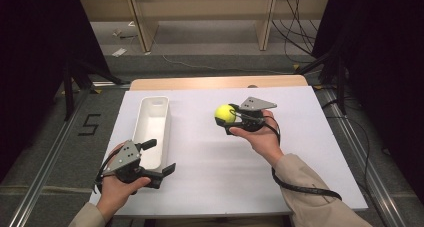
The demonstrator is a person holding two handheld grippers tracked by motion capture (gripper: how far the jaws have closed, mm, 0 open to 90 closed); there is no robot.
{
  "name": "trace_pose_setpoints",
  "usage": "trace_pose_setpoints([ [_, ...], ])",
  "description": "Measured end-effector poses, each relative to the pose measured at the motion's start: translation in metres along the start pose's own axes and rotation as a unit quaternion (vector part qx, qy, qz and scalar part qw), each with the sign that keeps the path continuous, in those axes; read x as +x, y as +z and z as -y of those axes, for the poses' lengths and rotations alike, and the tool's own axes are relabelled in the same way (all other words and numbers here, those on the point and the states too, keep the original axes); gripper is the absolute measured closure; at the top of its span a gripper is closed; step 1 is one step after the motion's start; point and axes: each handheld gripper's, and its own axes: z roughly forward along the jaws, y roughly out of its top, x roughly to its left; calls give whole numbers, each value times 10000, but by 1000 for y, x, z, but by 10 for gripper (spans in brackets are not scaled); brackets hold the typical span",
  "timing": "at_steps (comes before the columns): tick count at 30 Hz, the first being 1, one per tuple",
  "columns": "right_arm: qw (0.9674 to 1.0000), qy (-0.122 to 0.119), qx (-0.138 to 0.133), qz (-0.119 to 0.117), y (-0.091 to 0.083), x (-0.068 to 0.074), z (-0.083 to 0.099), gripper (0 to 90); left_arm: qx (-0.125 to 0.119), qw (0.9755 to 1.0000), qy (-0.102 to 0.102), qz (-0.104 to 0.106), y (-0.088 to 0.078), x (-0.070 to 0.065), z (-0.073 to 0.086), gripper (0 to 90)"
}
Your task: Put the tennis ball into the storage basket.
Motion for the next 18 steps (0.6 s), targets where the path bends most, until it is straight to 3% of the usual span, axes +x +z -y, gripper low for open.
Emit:
trace_pose_setpoints([
  [18,10000,-18,-19,-48,5,4,-3,277,-3,10000,-5,4,0,0,0,0],
])
